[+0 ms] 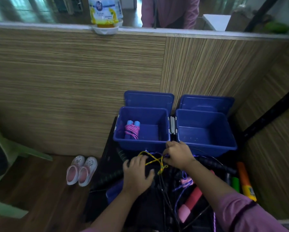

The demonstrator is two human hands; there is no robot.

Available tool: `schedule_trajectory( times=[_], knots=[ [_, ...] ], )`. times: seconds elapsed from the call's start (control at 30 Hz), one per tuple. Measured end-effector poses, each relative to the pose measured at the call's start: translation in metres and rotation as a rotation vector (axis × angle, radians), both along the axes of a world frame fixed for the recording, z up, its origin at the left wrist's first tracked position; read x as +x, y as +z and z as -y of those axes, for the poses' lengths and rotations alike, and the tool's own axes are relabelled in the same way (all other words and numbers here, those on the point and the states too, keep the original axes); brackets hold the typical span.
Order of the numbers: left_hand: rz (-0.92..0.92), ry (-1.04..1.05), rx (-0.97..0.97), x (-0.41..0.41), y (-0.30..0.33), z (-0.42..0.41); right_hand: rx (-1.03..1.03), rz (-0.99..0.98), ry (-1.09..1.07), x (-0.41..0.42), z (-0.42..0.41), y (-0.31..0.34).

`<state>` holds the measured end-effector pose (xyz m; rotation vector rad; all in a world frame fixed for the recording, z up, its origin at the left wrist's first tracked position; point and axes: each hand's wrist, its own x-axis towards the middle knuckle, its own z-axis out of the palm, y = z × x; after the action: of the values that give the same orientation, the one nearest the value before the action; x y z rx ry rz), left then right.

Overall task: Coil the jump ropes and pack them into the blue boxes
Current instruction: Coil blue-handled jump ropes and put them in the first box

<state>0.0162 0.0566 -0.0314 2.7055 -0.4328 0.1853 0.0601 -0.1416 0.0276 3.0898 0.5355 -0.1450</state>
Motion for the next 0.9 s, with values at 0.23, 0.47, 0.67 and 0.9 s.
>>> schedule_trajectory(
  times=[0.23, 0.47, 0.67, 0.9],
  knots=[
    [-0.437, -0.016, -0.521, 0.018, 0.021, 0.039, -0.093, -0.02, -0.1, 0.002, 0.012, 0.015],
    [-0.582, 0.12, -0.788, 0.032, 0.026, 0.013, 0.045, 0.005, -0.391, 0.006, 0.044, 0.03],
    [-0.79, 0.196, -1.164, 0.036, 0.042, 0.006, 0.259, -0.005, -0.519, 0.003, 0.05, 0.027],
    [-0.799, 0.266, -1.248, 0.035, 0.049, 0.009, 0.634, 0.124, -0.174, -0.018, 0.013, 0.015]
  ],
)
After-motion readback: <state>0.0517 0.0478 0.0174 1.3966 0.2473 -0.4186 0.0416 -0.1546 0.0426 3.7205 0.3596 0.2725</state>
